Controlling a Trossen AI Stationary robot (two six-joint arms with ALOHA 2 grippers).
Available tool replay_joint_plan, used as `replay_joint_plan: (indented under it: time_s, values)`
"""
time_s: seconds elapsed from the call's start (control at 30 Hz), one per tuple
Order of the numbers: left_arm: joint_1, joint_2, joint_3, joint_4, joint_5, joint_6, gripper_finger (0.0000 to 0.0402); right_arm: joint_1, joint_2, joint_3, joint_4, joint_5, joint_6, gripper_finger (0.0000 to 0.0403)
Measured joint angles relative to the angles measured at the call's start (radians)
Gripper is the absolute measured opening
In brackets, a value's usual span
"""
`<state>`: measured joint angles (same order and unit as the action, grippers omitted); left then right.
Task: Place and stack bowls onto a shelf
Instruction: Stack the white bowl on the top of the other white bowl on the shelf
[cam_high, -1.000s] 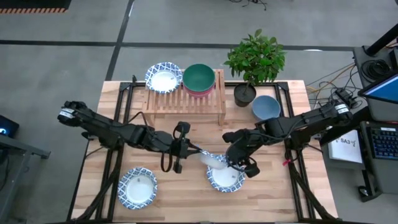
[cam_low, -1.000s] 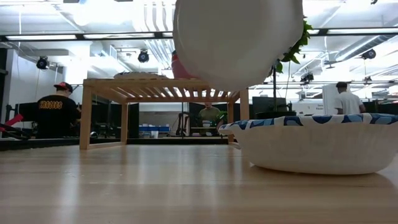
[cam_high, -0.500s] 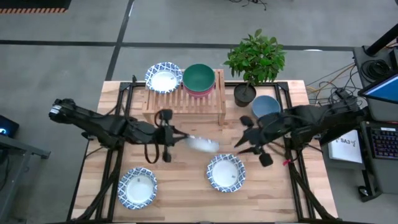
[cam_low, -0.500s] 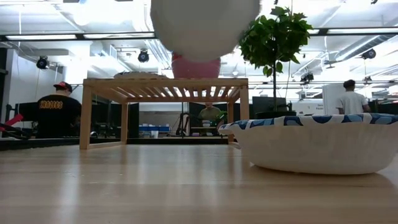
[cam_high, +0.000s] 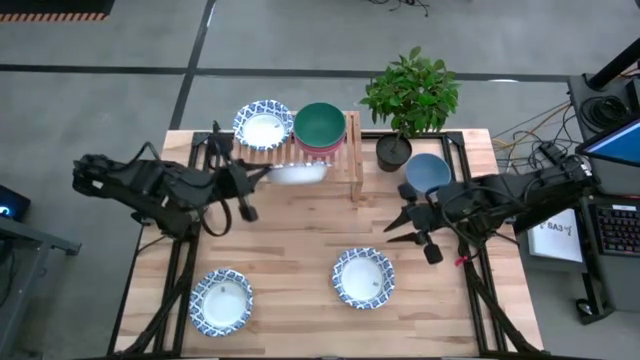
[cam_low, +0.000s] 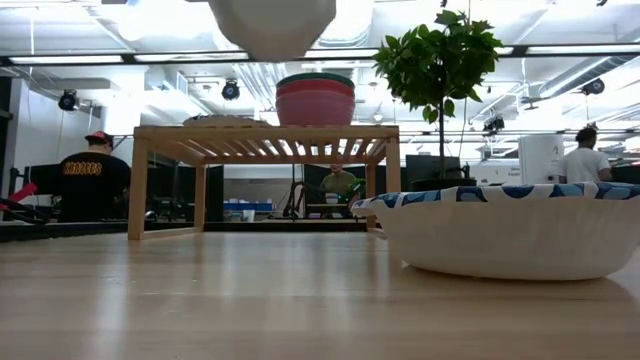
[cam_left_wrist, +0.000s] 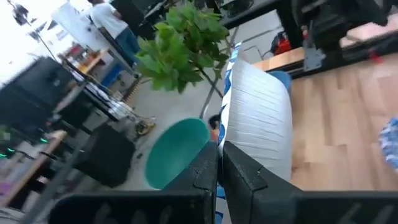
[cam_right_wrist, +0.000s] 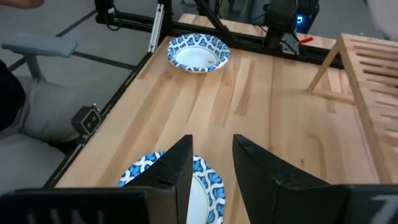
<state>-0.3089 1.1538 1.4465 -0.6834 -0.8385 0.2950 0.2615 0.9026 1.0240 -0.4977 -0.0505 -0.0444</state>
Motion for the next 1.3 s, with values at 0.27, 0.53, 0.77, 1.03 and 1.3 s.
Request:
replay_joint_plan:
  time_s: [0.27, 0.53, 0.77, 1.03, 1.3]
  values:
    - [0.034, 0.081, 0.229, -0.284, -0.329, 0.079, 0.0, 0.0, -0.012, -0.089, 0.08, 0.0, 0.0, 0.0103]
    - [0.296, 0.087, 0.218, -0.462, -0.309, -0.089, 0.0, 0.0, -0.011, -0.095, 0.107, 0.0, -0.034, 0.0094]
    - [0.526, 0.102, 0.106, -0.351, -0.051, -0.047, 0.0, 0.0, -0.01, -0.096, 0.122, 0.0, -0.045, 0.0093]
    - [0.624, 0.143, 0.012, -0.234, -0.05, 0.027, 0.0, 0.0, -0.01, -0.096, 0.122, 0.0, -0.045, 0.0093]
    - [0.626, 0.187, 0.0, -0.221, -0.038, 0.029, 0.0001, 0.0, -0.01, -0.096, 0.122, 0.0, -0.045, 0.0093]
